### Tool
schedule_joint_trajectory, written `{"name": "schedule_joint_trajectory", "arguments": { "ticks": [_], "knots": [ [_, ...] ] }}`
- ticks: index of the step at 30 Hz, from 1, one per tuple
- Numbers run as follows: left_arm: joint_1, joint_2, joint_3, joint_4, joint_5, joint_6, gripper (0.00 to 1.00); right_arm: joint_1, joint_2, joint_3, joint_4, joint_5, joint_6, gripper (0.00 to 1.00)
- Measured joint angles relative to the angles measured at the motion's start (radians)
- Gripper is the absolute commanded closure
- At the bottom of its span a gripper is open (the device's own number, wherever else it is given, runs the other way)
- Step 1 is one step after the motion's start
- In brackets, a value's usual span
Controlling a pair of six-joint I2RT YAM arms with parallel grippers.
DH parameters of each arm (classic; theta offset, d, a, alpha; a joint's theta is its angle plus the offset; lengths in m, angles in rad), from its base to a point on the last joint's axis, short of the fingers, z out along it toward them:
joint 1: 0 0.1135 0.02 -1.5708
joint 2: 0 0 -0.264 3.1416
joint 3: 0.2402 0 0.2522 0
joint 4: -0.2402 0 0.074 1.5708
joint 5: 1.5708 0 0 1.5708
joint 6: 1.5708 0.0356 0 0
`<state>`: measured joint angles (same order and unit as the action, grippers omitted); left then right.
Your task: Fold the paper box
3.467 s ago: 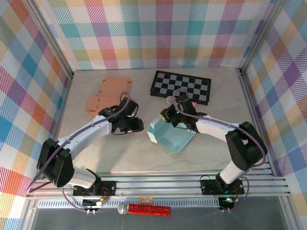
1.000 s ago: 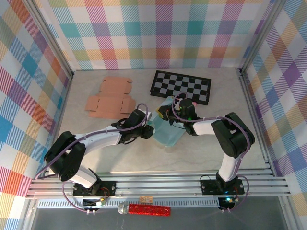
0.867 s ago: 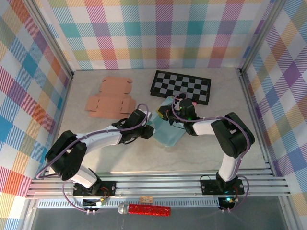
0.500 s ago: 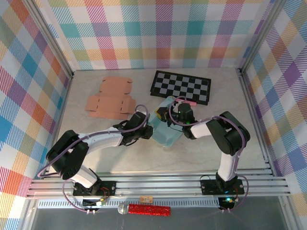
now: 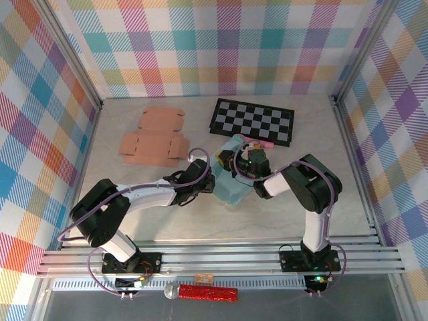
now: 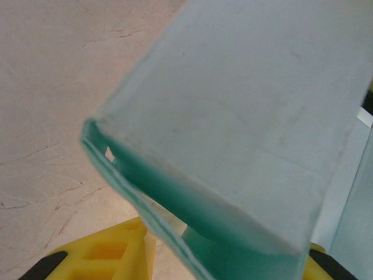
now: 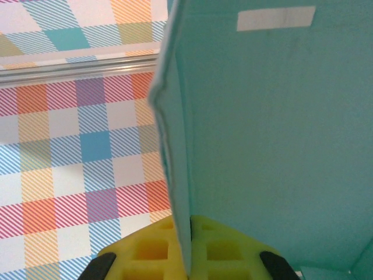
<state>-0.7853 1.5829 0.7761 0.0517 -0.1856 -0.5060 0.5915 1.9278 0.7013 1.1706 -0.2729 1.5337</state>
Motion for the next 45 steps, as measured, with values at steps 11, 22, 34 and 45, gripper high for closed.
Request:
{"name": "schedule_joint_trajectory", "arguments": {
  "ticks": [11,22,34,45],
  "knots": [
    [-0.056,0.081,0.069,-0.032,-0.154,-0.108,0.72,0.007,0.013,-0.009,0.045,0.031,0.017,1.00],
    [-0.086,0.158,0.169,-0.142,-0.286,-0.175,0.90,0.008,0.013,0.004,0.035,0.071,0.033,1.00],
    [-0.091,0.180,0.226,-0.240,-0.322,-0.191,1.00,0.014,-0.016,0.014,-0.042,0.093,0.045,0.91],
    [-0.090,0.176,0.288,-0.350,-0.334,-0.188,1.00,0.043,-0.242,0.042,-0.446,0.067,0.035,0.22]
  ]
}}
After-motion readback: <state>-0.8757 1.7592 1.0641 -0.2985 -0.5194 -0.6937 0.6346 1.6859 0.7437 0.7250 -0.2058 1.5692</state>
